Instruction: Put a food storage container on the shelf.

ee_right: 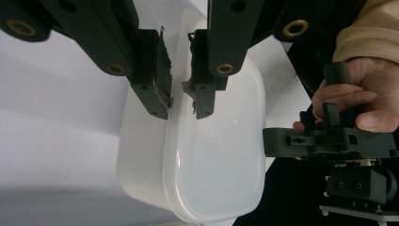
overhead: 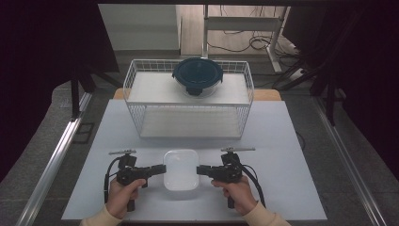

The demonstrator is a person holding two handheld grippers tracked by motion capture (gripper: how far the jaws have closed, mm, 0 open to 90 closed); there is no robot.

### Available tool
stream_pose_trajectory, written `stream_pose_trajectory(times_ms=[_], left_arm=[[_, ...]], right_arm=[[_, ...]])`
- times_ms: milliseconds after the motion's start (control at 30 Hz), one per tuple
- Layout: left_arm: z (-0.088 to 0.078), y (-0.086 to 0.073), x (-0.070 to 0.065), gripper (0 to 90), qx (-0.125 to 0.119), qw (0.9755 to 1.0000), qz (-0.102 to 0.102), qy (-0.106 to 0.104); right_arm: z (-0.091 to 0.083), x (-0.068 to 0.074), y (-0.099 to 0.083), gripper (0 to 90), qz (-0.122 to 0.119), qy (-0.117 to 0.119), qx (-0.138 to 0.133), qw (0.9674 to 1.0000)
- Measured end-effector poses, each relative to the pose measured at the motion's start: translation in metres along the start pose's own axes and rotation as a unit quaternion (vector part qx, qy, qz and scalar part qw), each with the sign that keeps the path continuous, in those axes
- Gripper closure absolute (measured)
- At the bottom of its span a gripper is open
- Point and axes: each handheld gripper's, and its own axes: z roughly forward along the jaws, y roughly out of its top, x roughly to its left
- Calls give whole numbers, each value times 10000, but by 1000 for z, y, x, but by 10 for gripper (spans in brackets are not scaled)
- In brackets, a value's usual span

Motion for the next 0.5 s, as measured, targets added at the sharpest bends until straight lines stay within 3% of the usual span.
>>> stream_pose_trajectory(times_ms=[133,500], left_arm=[[0,0,0,786,-19,10000,34,-2],[-2,1,-2,787,-53,9999,120,-8]], right_arm=[[-1,3,1,796,-129,-39,-25,9999],[-2,3,1,797,-183,-20,-52,9998]])
